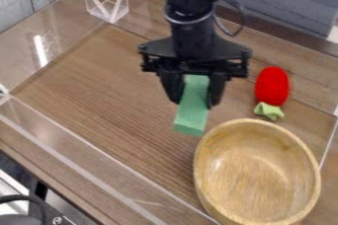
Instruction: Remove the green block from the brown bowl and put it on the table
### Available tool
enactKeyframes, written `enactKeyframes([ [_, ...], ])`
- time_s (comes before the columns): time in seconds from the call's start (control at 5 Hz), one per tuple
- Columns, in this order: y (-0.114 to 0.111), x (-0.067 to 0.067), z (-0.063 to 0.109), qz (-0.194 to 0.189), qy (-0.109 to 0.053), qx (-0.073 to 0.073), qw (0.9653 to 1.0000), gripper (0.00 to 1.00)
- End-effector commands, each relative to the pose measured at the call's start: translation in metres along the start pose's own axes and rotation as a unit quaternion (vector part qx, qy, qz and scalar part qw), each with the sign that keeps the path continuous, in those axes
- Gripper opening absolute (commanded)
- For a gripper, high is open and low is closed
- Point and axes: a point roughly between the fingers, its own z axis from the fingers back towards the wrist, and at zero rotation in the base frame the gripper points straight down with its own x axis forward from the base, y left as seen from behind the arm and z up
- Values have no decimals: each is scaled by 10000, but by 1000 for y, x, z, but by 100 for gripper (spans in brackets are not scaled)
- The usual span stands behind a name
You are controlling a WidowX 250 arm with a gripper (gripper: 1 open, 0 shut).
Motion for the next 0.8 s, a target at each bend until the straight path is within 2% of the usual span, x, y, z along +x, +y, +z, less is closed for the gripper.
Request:
enactKeyframes([
  [0.0,10,11,3,130,-238,-71,9996,0],
  [0.6,19,17,-12,282,-357,60,9989,0],
])
